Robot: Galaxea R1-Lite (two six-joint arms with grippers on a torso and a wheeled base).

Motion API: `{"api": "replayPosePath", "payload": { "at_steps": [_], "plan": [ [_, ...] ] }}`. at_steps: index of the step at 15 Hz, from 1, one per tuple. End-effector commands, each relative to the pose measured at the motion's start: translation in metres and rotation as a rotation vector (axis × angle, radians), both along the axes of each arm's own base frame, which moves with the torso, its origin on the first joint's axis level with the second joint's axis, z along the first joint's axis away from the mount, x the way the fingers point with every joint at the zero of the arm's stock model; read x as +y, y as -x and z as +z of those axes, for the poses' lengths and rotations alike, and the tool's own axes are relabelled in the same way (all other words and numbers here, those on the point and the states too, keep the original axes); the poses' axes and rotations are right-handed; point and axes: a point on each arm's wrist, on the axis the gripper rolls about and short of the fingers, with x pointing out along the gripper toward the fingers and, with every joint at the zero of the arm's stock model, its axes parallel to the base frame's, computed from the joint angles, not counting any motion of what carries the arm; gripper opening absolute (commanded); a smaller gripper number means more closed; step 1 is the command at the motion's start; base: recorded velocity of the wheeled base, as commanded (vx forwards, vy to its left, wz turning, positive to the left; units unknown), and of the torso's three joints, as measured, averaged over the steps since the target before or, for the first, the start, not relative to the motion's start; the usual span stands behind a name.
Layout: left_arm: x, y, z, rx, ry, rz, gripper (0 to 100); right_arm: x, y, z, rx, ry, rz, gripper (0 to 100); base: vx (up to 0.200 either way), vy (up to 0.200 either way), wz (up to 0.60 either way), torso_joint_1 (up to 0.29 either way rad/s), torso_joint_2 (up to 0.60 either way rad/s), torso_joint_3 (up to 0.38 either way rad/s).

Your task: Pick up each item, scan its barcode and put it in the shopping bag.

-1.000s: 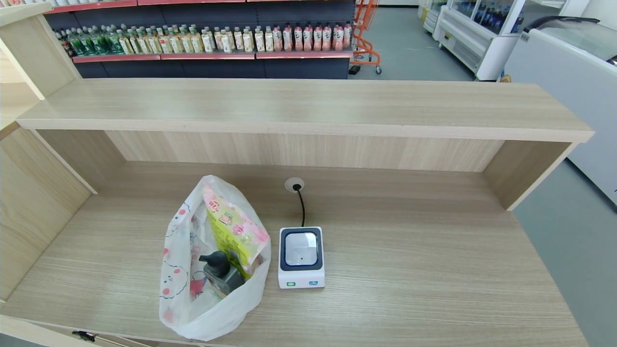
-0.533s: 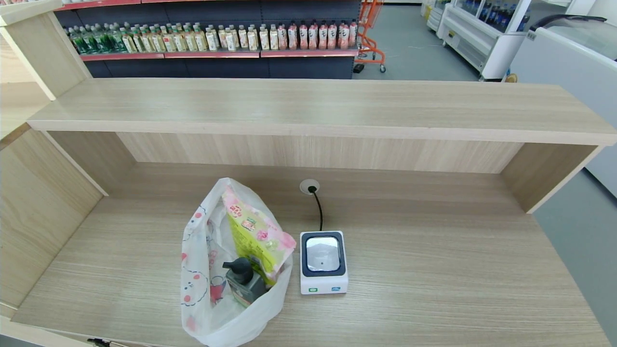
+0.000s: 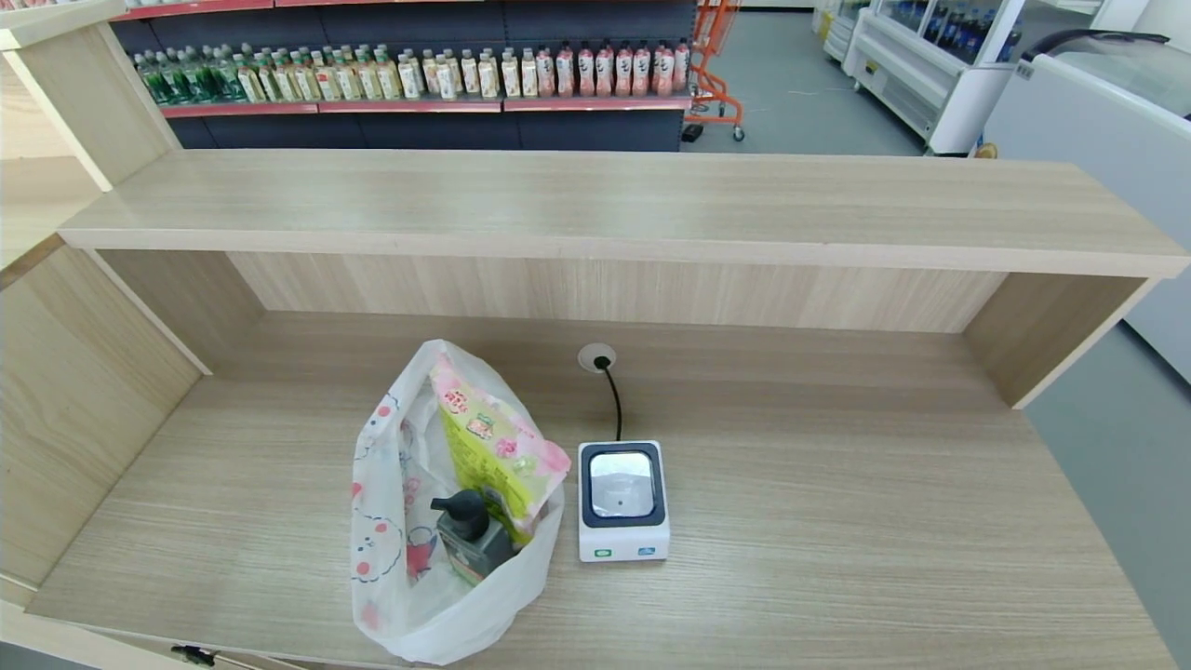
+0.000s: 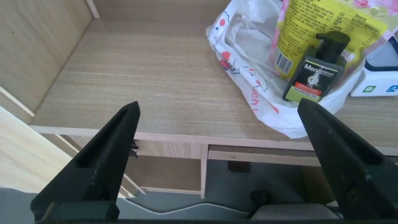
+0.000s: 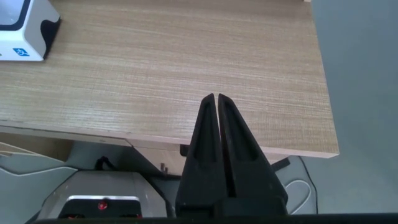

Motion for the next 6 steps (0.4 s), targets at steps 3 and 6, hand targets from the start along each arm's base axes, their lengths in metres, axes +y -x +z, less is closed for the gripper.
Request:
{"api": "replayPosePath", "payload": {
  "at_steps": [3,6],
  "plan": [
    [0.0000,0.0000,0.0000,0.000,0.000,0.000,100,0.0000,-0.0001,0.0000,0.002,0.002,0.001,0,0.000,0.000,0.00,0.000,0.00,0.000],
    [0.0000,0.0000,0.0000,0.000,0.000,0.000,100,0.0000,-0.0001,0.0000,0.002,0.002,0.001,0,0.000,0.000,0.00,0.000,0.00,0.000]
  ]
}}
